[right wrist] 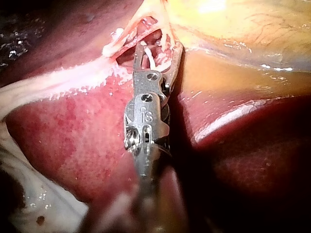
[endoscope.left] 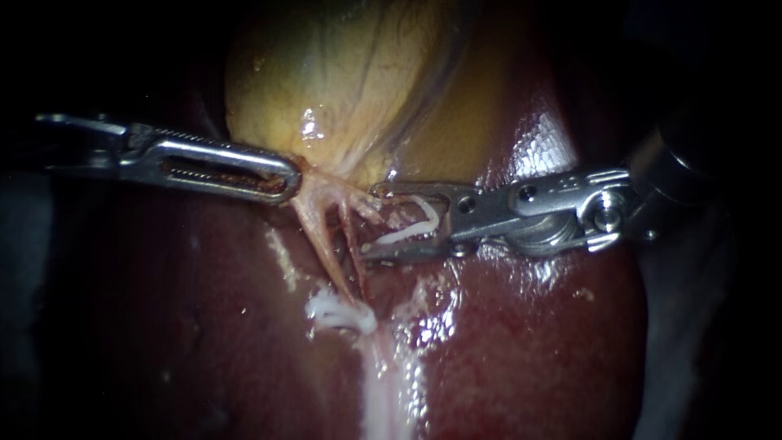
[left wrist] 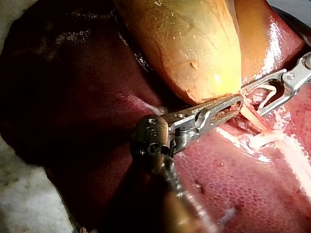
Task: Clipping third clip left tube
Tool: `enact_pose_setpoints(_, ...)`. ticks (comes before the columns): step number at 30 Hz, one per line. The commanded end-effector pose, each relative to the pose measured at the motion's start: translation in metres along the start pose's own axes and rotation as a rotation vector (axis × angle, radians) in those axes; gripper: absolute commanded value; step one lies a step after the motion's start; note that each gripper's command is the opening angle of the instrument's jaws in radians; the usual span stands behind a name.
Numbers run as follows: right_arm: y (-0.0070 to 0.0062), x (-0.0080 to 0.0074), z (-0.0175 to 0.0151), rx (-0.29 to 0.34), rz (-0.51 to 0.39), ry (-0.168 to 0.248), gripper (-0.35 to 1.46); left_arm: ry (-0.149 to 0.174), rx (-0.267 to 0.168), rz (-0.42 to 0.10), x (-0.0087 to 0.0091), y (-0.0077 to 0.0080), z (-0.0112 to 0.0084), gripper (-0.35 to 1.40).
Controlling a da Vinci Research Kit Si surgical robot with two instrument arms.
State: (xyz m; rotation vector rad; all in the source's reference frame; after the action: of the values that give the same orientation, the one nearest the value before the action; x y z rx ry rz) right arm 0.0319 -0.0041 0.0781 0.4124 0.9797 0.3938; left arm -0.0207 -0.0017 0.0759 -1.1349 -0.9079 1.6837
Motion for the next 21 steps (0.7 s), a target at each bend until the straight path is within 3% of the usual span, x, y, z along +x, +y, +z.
enact_pose_setpoints(1, 0.0, 0.0, 0.0, 0.0, 0.0, 0.0, 0.43, 0.0, 0.001, 0.0, 0.0, 0.0001, 0.0, -0.35)
enact_pose_setpoints(21, -0.0005, 0.0, -0.0006, 0.0, -0.001, 0.0, 0.43, 0.0, 0.0, 0.0, 0.0, 0.0, 0.0, -0.35)
